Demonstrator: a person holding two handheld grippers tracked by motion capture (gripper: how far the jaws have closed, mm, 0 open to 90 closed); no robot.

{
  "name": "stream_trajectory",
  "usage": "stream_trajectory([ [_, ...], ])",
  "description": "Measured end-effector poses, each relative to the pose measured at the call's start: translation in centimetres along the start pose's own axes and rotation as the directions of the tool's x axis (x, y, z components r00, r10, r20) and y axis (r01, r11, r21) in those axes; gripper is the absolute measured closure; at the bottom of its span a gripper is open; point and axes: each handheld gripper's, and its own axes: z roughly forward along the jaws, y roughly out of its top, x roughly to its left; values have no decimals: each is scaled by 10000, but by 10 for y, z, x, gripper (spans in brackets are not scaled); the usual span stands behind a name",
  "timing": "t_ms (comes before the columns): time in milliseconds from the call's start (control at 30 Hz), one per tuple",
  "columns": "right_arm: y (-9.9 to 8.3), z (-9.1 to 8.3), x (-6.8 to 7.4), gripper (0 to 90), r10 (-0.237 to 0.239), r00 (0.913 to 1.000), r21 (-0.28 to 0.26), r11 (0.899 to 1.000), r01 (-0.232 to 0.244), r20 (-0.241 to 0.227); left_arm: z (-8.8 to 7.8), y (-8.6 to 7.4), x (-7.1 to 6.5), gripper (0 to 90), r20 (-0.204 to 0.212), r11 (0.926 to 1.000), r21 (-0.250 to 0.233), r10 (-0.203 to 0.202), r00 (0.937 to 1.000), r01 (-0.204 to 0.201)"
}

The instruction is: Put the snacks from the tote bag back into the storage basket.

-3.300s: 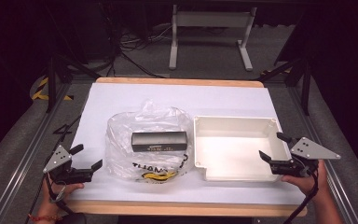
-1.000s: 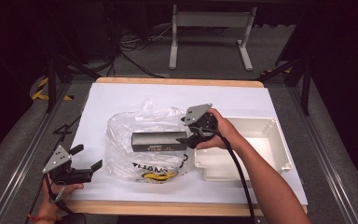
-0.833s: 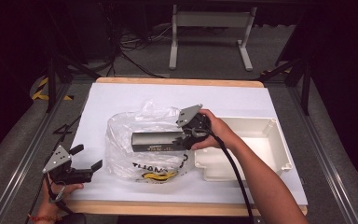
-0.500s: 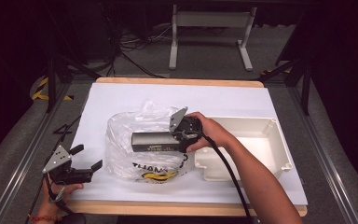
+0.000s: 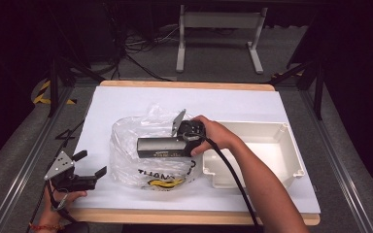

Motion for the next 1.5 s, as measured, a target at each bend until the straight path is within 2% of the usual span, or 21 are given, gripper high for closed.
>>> stream_trajectory([
  [67, 1, 1, -1, 384, -119, 9999, 180, 9998, 119, 1, 0, 0, 0, 21, -22, 10000, 44, 41, 10000, -40],
  [200, 2, 0, -2, 401, -184, 9998, 272, 9995, 187, -121, 0, 0, 0, 21, -34, 10000, 49, 47, 10000, -47],
  [300, 3, -1, -2, 419, -535, 9983, 385, 9978, 544, -245, 0, 0, 0, 21, -43, 10000, 49, 47, 10000, -47],
  [433, 5, -1, -1, 426, -643, 9976, 453, 9968, 655, -274, 0, 0, 0, 21, -35, 10000, 54, 51, 10000, -51],
  [667, 5, -4, 3, 428, -827, 9955, 165, 9964, 835, -465, 0, 0, 0, 21, -56, 10000, 58, 55, 10000, -55],
  [733, 6, -6, 3, 429, -974, 9945, -39, 9952, 973, -374, 0, 0, 0, 21, -61, 10000, 61, 54, 10000, -54],
  [933, 6, -10, 6, 429, -925, 9952, -271, 9954, 916, -322, 0, 0, 0, 21, -52, 10000, 64, 23, 10000, -22],
  [1133, 6, -19, 7, 430, -1032, 9946, -749, 9919, 1025, -54, 0, 0, 0, 21, -43, 10000, 65, 19, 10000, -19],
  [1333, 7, -23, 10, 430, -1316, 9913, -810, 9880, 1315, 47, 1, 0, 0, 21, -49, 9999, 89, 51, 10000, -50],
  [1500, 6, -30, 11, 430, -1255, 9920, -965, 9873, 1259, 102, 1, 0, 0, 21, -39, 9999, 100, 41, 10000, -41],
])
